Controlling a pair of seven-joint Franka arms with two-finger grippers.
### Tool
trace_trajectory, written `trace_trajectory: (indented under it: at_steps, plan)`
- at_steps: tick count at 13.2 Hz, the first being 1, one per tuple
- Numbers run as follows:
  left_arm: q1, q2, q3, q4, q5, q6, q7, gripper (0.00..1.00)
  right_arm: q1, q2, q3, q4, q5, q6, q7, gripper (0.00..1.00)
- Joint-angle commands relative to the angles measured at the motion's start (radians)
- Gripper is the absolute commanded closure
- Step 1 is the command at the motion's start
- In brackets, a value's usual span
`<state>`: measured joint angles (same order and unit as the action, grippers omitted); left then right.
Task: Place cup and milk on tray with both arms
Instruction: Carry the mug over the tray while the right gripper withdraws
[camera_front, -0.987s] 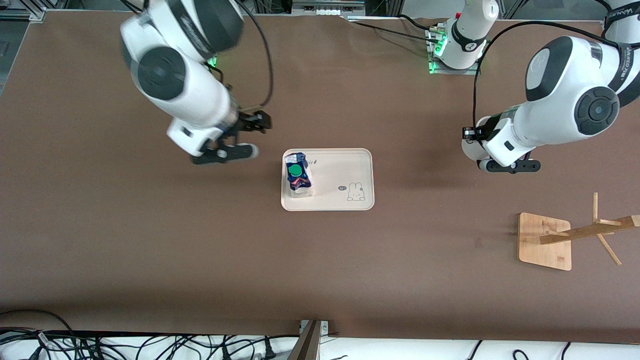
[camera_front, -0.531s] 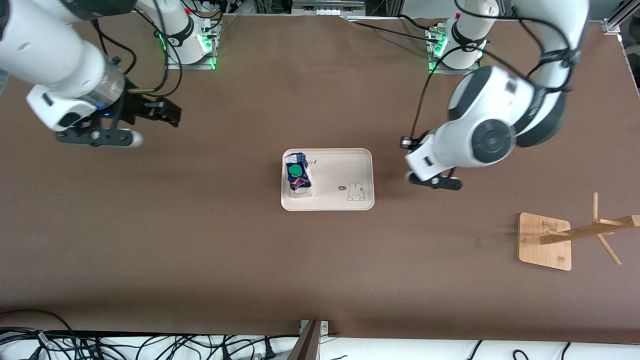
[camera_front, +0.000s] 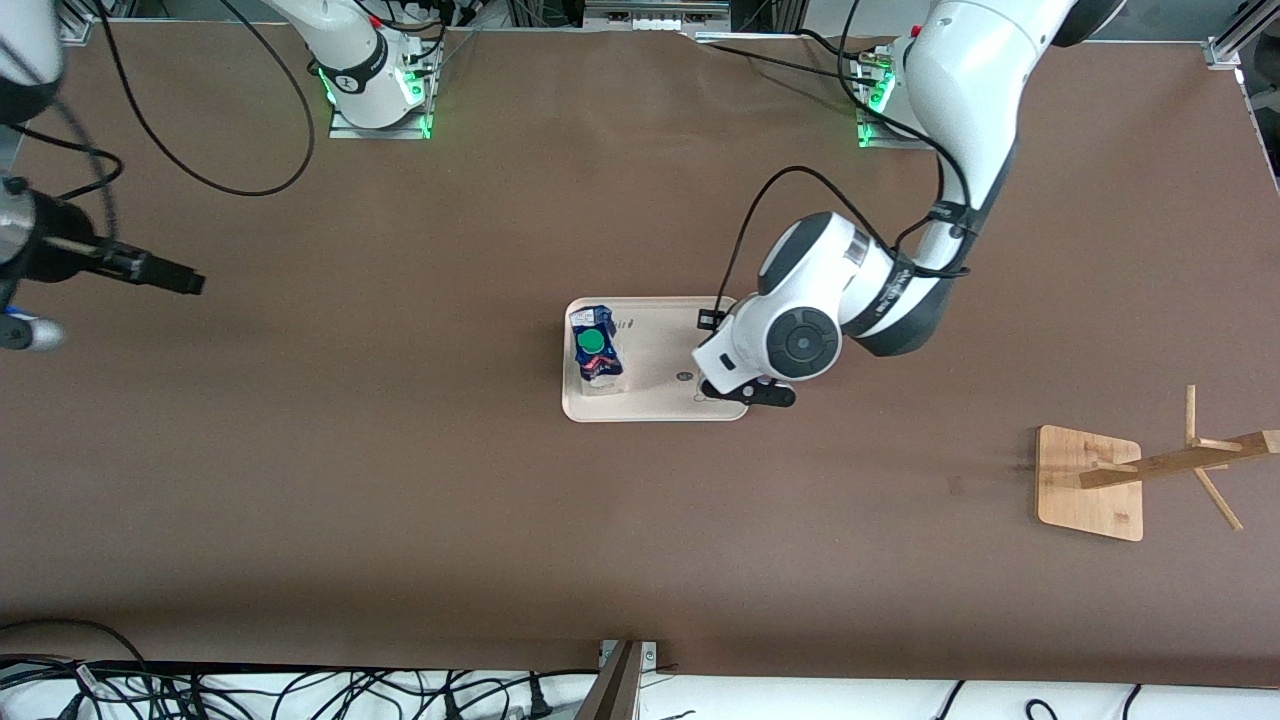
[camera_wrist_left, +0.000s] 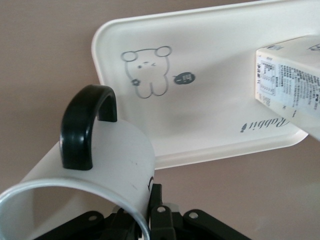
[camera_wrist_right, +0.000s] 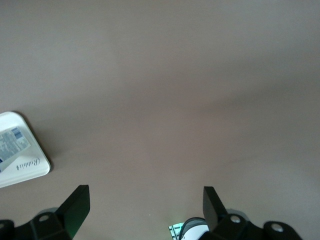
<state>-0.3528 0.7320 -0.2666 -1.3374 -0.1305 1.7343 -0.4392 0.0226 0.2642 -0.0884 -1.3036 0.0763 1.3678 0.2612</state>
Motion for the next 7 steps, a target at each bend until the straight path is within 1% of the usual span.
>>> trace_trajectory:
  at_steps: [1, 2, 3, 7]
  plan:
    - [-0.044, 0.041, 0.010, 0.046, 0.011, 0.028, -0.079, 1.00, -0.082, -0.019, 0.084, -0.003, -0.041, 0.007, 0.007, 0.00]
    - [-0.060, 0.049, 0.010, 0.044, 0.012, 0.053, -0.149, 1.00, -0.082, -0.023, 0.084, -0.002, -0.062, 0.008, 0.001, 0.00]
    - [-0.083, 0.059, 0.012, 0.041, 0.015, 0.082, -0.203, 1.00, -0.082, -0.029, 0.084, 0.000, -0.061, 0.010, 0.006, 0.00]
    - [-0.091, 0.109, 0.014, 0.040, 0.009, 0.171, -0.254, 1.00, -0.053, -0.036, 0.088, -0.002, -0.079, 0.074, 0.000, 0.00]
